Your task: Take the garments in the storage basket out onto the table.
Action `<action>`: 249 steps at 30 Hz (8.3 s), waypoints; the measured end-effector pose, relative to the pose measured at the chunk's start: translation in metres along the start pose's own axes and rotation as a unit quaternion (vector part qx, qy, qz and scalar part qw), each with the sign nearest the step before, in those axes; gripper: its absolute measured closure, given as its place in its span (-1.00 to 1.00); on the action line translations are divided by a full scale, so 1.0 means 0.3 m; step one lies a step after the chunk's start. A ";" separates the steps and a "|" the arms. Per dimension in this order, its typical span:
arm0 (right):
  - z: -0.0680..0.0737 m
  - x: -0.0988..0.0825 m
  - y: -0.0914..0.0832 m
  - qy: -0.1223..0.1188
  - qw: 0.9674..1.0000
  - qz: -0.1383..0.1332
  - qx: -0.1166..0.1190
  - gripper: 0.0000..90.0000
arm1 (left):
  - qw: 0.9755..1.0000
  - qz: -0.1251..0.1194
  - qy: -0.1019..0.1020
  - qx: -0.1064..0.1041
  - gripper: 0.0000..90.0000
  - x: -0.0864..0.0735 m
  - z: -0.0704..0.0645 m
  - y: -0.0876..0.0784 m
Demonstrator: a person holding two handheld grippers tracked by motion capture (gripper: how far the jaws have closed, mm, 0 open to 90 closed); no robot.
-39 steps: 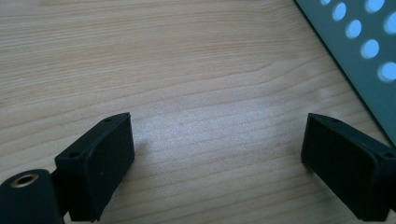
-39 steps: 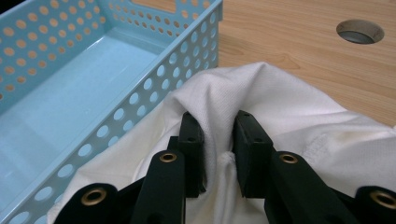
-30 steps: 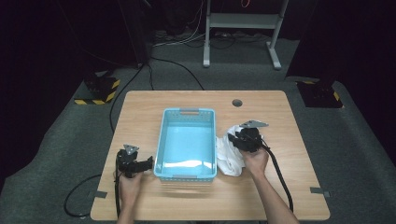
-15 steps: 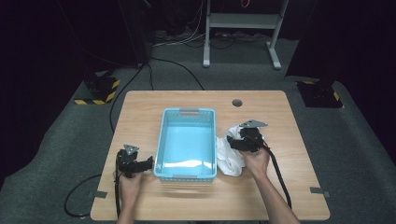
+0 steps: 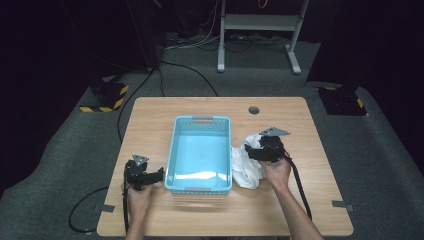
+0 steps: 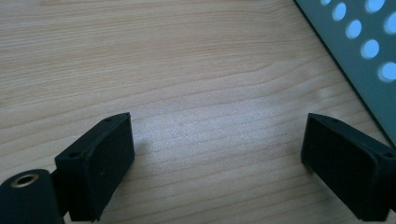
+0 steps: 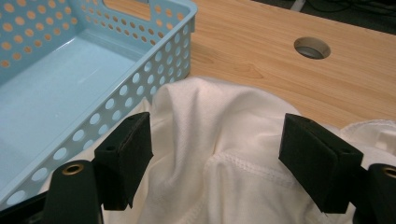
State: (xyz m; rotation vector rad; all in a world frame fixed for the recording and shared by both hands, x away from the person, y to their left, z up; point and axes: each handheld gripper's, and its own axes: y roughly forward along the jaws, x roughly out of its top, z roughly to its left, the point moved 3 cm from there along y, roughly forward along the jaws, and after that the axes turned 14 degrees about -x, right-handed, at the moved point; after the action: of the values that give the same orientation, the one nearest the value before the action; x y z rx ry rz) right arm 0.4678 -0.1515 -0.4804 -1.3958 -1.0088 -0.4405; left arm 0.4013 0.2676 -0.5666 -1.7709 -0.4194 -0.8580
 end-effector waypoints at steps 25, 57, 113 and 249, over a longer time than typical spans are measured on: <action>-0.060 0.017 -0.035 0.023 1.000 -0.016 0.003 -0.44 | 1.000 -0.001 -0.001 -0.001 -0.78 0.000 0.001 0.000; -0.129 0.028 -0.120 0.055 0.996 -0.062 0.029 -0.44 | 1.000 0.000 0.000 0.000 -0.78 0.000 0.000 0.001; -0.230 0.022 -0.209 0.091 0.991 -0.098 0.020 -0.43 | 1.000 0.000 0.000 0.001 -0.78 0.000 0.000 0.001; -0.214 -0.201 -0.197 0.055 0.997 -0.058 -0.009 -0.43 | 1.000 0.000 0.000 0.001 -0.78 0.000 0.000 0.001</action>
State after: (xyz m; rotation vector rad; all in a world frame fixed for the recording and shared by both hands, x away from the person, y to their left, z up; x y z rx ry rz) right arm 0.4099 -0.2404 -0.4843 -1.3183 -1.0011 -0.6071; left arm 0.4015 0.2676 -0.5667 -1.7693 -0.4200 -0.8589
